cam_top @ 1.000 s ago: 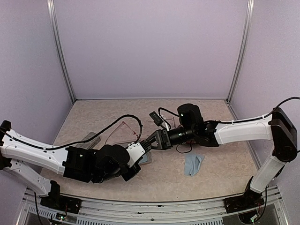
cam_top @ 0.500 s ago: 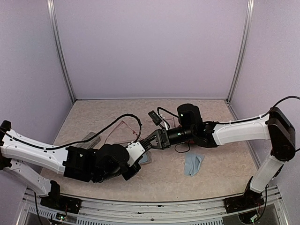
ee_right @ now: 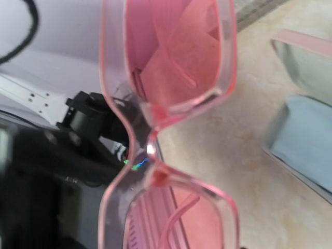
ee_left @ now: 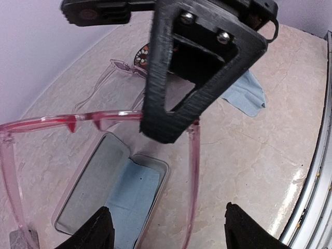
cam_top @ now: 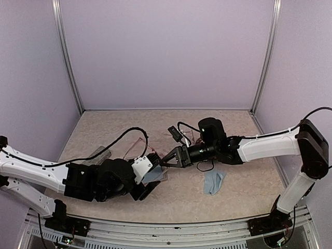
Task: Organize the sunglasses
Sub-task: Fold the left temple of the sunglasses on the sunglasses.
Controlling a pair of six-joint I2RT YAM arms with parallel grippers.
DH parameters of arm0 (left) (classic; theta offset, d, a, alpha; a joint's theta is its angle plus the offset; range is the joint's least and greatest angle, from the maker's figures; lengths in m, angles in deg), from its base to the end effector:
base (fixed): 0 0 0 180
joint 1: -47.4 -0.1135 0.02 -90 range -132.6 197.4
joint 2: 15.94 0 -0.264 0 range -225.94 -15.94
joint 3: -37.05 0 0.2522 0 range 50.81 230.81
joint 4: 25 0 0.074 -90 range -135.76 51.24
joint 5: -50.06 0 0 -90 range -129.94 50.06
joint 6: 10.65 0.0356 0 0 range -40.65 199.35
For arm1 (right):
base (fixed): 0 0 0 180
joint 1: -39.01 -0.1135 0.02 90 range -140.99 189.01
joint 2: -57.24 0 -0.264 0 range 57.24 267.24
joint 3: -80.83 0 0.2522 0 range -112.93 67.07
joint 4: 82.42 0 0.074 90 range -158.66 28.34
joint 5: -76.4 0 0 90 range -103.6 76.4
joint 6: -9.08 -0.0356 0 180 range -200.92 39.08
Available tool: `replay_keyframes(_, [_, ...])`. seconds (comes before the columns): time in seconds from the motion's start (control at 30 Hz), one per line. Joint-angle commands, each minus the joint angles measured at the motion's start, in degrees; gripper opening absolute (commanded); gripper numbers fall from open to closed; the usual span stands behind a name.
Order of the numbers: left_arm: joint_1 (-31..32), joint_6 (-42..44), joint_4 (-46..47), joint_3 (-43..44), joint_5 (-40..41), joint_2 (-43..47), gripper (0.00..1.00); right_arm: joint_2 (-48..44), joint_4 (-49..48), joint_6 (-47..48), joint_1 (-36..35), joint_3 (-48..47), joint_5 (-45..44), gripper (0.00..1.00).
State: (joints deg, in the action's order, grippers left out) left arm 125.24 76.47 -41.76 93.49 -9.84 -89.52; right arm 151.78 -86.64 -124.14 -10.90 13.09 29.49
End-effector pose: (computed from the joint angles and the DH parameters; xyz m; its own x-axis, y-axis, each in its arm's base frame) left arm 0.0750 -0.2635 0.2340 -0.1554 0.5149 -0.8430 0.7512 0.6158 0.2377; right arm 0.2122 0.2898 0.2246 -0.8410 -0.2225 -0.4932 -0.5338 0.1922 0.8235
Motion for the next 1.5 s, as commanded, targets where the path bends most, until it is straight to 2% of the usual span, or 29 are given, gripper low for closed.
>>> replay_keyframes(0.0, [-2.8, -3.0, 1.4, -2.5, -4.5, 8.3, 0.72, -3.6, 1.4, 2.3, 1.5, 3.3, -1.0, 0.33])
replay_keyframes(0.1, [-9.0, -7.3, 0.6, -4.3, -9.9, 14.0, 0.74, -4.7, 1.1, 2.6, 1.7, 4.8, -0.8, 0.32])
replay_keyframes(0.2, [-18.0, -12.4, -1.4, -4.9, -16.1, 17.8, 0.76, -5.6, 0.6, 2.7, 1.7, 5.8, -0.6, 0.32])
replay_keyframes(0.33, [-32.6, -19.2, -2.6, -4.8, -30.9, 17.0, 0.79, -5.7, 0.7, 3.1, 1.7, 5.8, -0.6, 0.31])
replay_keyframes(0.47, [-39.4, -25.7, 1.7, -5.3, -41.9, 14.9, 0.81, -5.3, 1.1, 3.6, 1.6, 5.3, -0.7, 0.31])
replay_keyframes(0.67, [-40.1, -32.5, 6.3, -3.8, -49.9, 10.7, 0.85, -4.4, 1.0, 3.9, 1.5, 4.6, -0.9, 0.3])
replay_keyframes(0.9, [-36.7, -35.2, 10.0, -4.5, -50.9, 8.0, 0.8, -3.6, 0.7, 3.9, 1.5, 4.1, -1.2, 0.29])
replay_keyframes(1.47, [-32.4, -38.1, 16.5, -2.8, -53.1, 1.1, 0.77, -2.1, -0.6, 3.8, 0.6, 3.9, -0.8, 0.25])
